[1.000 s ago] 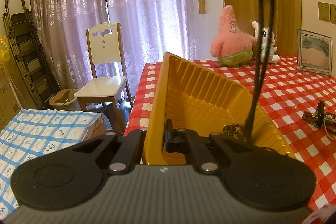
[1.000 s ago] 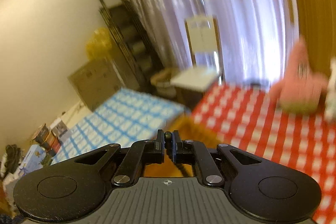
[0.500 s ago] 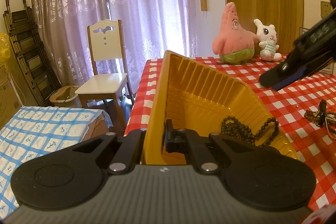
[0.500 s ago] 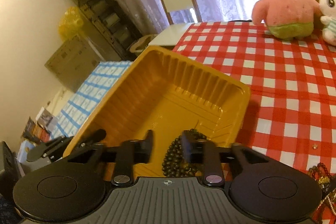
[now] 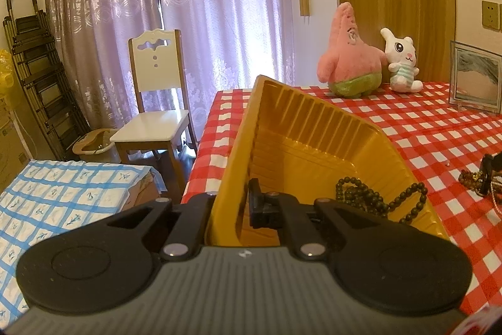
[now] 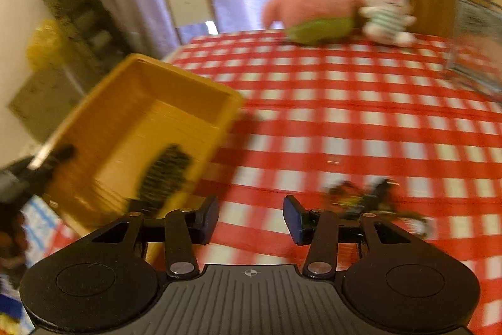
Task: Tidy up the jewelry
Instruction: 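Open the right gripper to drop the bead string into the tray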
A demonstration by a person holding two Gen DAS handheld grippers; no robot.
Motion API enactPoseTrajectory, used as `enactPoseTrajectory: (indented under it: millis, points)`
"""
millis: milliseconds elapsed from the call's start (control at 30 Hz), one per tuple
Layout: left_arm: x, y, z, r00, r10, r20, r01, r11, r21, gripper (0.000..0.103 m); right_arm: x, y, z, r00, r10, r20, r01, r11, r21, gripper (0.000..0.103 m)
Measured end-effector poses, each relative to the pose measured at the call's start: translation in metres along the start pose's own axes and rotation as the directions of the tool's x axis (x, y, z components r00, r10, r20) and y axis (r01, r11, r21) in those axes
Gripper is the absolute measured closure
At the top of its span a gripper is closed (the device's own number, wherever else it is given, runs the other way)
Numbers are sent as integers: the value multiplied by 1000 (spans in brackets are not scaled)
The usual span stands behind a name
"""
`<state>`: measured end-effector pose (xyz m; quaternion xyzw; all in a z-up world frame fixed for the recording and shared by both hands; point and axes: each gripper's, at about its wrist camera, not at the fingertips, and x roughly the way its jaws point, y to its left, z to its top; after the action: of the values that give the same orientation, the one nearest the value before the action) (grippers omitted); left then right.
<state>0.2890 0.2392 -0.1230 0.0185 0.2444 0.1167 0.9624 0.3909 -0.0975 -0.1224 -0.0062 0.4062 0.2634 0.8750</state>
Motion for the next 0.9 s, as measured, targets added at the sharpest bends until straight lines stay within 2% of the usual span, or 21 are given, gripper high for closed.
enactPoseTrajectory:
  millis: [200, 300, 367, 900]
  points:
    - [9, -13, 6, 1000, -5, -1, 5, 1000, -8, 97, -7, -30, 4, 992, -112, 55, 115, 991, -66, 57]
    - [14, -19, 8, 1000, -6, -5, 6, 1000, -15, 97, -1, -37, 7, 990, -127, 61, 133, 984, -120, 64]
    - [17, -23, 10, 1000, -5, -8, 5, 1000, -19, 97, 2, -39, 6, 991, -120, 55, 127, 981, -145, 69]
    - [52, -52, 28, 1000, -10, -25, 9, 1000, -25, 96, 86, -49, 31, 997, -64, -39, 51, 961, -274, 81]
